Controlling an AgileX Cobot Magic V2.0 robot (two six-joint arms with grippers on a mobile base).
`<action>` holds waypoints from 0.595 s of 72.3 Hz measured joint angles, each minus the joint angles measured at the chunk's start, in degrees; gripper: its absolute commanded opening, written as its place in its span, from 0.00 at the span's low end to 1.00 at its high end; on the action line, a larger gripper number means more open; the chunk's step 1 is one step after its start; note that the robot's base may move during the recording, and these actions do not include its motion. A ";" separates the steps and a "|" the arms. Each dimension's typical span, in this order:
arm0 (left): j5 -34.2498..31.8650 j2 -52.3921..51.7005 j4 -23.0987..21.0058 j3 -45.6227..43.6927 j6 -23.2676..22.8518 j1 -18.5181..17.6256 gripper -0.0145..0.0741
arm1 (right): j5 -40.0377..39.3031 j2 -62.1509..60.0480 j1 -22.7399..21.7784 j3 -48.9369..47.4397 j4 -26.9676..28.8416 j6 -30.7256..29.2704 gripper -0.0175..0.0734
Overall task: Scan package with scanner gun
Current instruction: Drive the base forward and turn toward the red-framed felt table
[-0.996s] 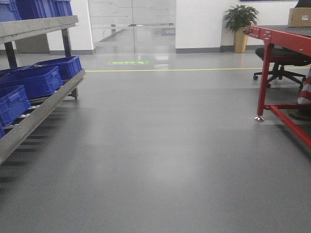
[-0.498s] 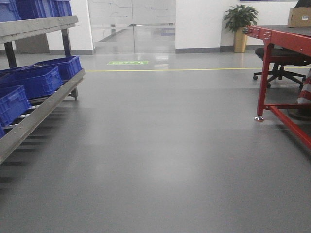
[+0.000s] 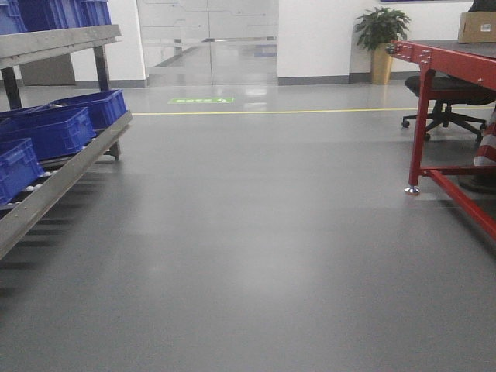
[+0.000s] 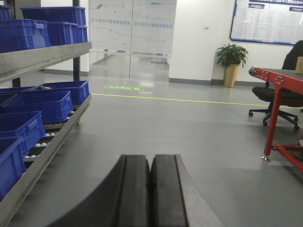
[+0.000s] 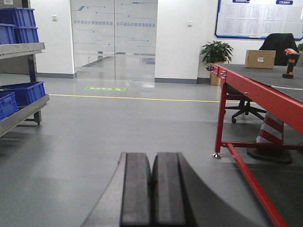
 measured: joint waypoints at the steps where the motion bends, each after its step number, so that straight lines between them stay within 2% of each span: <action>1: 0.00 0.00 0.00 0.00 0.00 0.00 0.04 | 0.00 0.00 0.00 0.00 0.00 0.00 0.01; 43: 0.00 0.00 0.00 0.00 0.00 0.00 0.04 | 0.00 0.00 0.00 0.00 0.00 0.00 0.01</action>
